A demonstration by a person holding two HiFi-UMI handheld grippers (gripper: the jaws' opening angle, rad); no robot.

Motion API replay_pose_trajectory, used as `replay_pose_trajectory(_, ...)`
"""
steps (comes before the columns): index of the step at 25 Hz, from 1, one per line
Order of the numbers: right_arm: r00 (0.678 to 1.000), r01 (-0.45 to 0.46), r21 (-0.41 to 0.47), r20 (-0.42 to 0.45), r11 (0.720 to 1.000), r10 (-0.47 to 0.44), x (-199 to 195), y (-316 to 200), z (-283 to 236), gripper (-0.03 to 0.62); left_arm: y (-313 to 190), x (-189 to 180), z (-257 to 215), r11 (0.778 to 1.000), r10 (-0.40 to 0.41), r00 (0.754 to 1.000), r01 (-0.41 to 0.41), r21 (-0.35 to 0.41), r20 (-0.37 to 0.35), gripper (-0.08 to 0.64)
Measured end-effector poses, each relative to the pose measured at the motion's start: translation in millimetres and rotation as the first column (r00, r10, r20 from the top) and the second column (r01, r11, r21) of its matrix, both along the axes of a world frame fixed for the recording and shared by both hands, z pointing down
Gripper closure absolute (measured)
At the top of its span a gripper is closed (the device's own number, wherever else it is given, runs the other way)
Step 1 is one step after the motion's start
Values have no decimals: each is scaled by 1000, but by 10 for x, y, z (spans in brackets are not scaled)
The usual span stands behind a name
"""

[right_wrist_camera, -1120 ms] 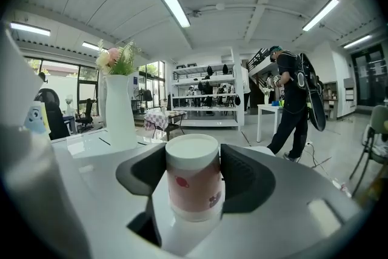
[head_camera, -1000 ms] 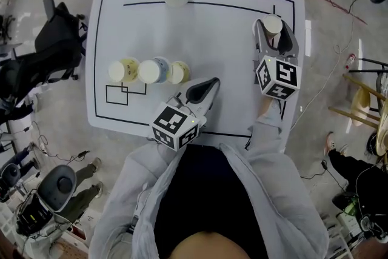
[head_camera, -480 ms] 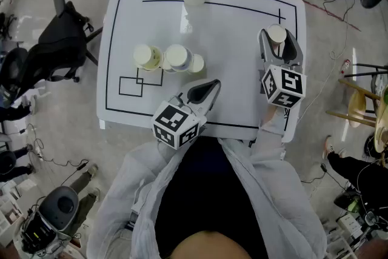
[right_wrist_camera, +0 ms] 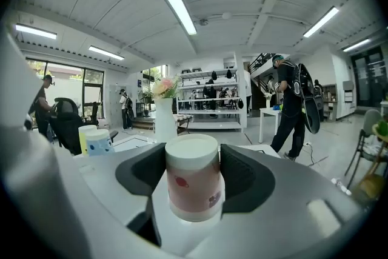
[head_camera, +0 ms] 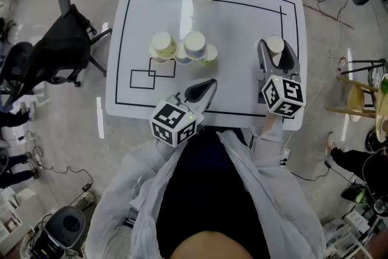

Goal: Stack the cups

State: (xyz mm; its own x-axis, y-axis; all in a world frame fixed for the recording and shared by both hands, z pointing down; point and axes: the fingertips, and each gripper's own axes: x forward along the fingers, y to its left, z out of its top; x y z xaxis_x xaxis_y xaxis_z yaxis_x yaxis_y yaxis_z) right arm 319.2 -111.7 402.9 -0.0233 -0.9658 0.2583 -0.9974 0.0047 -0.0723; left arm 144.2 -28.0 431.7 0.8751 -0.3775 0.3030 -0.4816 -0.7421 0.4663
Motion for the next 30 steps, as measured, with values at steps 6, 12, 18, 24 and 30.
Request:
replay_pose_trajectory(6, 999, -28, -1, 25, 1000, 28, -254, 268, -51, 305, 83, -318, -31, 1000, 8, 1000, -8, 14, -3, 563)
replay_pose_trajectory(12, 999, -16, 7, 41, 1000, 16, -563, 349, -172, 305, 113, -655, -45, 1000, -4, 1000, 4, 26, -6, 563)
replay_pose_trajectory(18, 998, 55, 52, 36, 997, -57, -980, 225, -425, 305, 67, -1007, -61, 998, -50, 999, 50, 30, -16, 563)
replay_pose_trajectory(24, 987, 145, 119, 57, 982, -152, -1410, 15, -820, 305, -15, -1316, -84, 993, -111, 994, 112, 42, -18, 563)
replay_pose_trajectory(30, 965, 259, 127, 7, 958, -261, -1859, -255, -1065, 304, -114, -1559, -63, 982, -185, 982, 186, 36, -22, 563)
